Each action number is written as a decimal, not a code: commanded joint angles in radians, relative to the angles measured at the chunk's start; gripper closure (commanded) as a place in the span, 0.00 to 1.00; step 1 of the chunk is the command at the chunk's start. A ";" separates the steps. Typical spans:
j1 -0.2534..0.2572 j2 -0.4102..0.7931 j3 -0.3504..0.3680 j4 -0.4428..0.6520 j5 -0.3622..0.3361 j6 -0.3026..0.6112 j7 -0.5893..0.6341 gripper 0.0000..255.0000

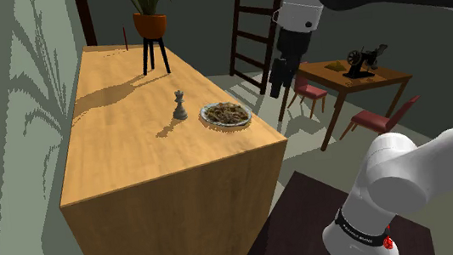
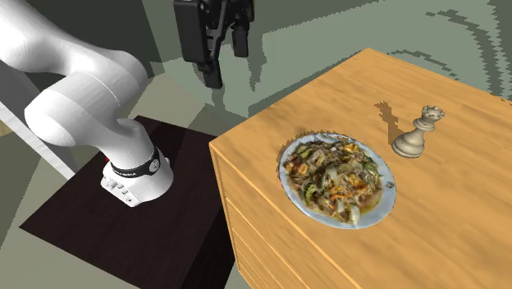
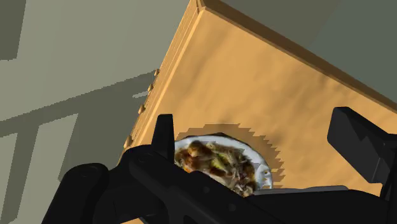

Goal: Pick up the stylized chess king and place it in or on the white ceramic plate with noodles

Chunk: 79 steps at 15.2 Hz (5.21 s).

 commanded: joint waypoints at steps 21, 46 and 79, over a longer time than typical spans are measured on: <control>0.006 0.796 0.108 0.640 -0.003 0.144 0.203 0.00; 0.021 1.001 0.115 0.787 -0.028 0.199 0.246 1.00; -0.045 0.820 0.075 0.882 0.005 -0.074 0.135 1.00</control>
